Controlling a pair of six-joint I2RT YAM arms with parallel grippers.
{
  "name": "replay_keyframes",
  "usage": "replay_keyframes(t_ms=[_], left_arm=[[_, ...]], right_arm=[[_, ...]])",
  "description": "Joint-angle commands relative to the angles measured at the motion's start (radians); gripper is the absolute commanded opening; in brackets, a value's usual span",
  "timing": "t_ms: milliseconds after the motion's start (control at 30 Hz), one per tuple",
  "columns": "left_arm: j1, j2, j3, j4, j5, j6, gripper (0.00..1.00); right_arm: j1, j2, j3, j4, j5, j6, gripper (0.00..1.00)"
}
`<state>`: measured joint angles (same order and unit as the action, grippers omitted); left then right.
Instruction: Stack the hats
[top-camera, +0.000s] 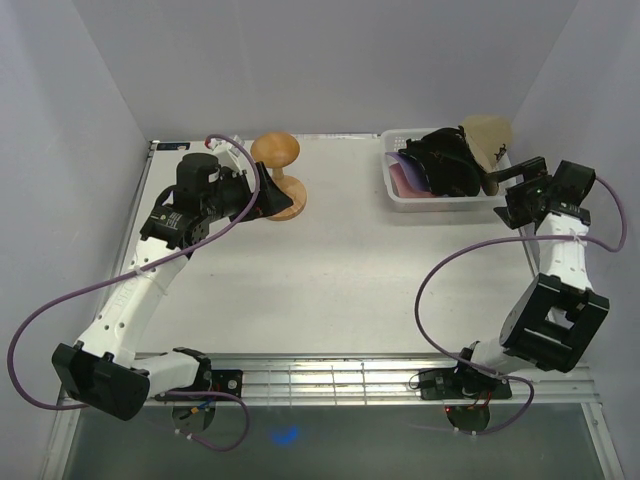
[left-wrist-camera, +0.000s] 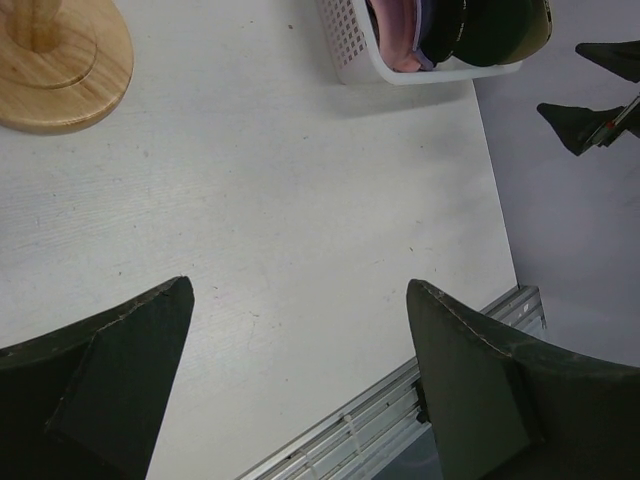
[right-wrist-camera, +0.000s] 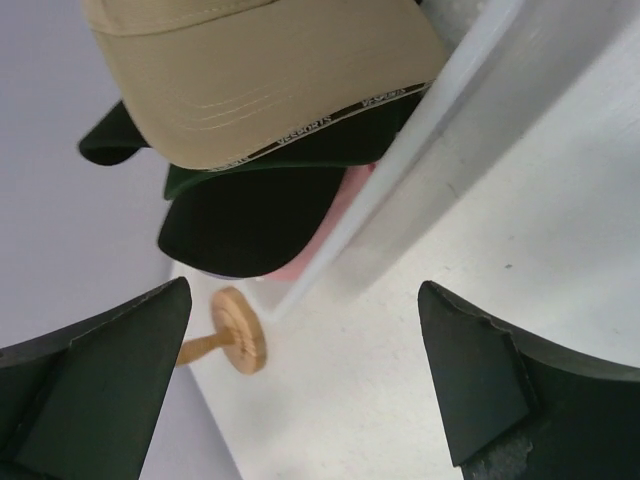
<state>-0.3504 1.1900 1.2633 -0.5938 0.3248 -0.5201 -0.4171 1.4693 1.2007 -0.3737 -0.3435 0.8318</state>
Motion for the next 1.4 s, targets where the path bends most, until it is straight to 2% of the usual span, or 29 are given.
replay_keyframes(t_ms=[0, 133, 167, 267, 500, 1067, 1267, 1367], left_arm=[[-0.002, -0.003, 0.028, 0.026, 0.017, 0.008, 0.98], [-0.002, -0.003, 0.025, 0.026, 0.016, 0.008, 0.98], [-0.002, -0.001, 0.025, 0.026, 0.016, 0.008, 0.98], [-0.002, 0.003, 0.024, 0.028, 0.010, 0.009, 0.98], [-0.002, 0.020, 0.021, 0.046, 0.013, 0.008, 0.98], [-0.002, 0.063, 0.019, 0.071, 0.019, 0.022, 0.98], [-0.002, 0.065, 0.021, 0.071, 0.013, 0.037, 0.98], [-0.002, 0.075, 0.036, 0.062, 0.010, 0.043, 0.98]], right_arm=[[-0.018, -0.091, -0.119, 0.316, -0.078, 0.209, 1.00], [-0.025, -0.104, -0.182, 0.433, -0.060, 0.360, 1.00], [-0.023, -0.093, -0.190, 0.450, -0.063, 0.419, 0.96], [-0.022, -0.075, -0.245, 0.553, -0.051, 0.541, 0.93], [-0.017, -0.006, -0.268, 0.651, -0.022, 0.680, 0.91], [0.050, 0.175, -0.179, 0.788, 0.092, 0.814, 0.82], [0.075, 0.249, -0.122, 0.814, 0.115, 0.845, 0.72], [0.084, 0.270, -0.119, 0.834, 0.121, 0.854, 0.62]])
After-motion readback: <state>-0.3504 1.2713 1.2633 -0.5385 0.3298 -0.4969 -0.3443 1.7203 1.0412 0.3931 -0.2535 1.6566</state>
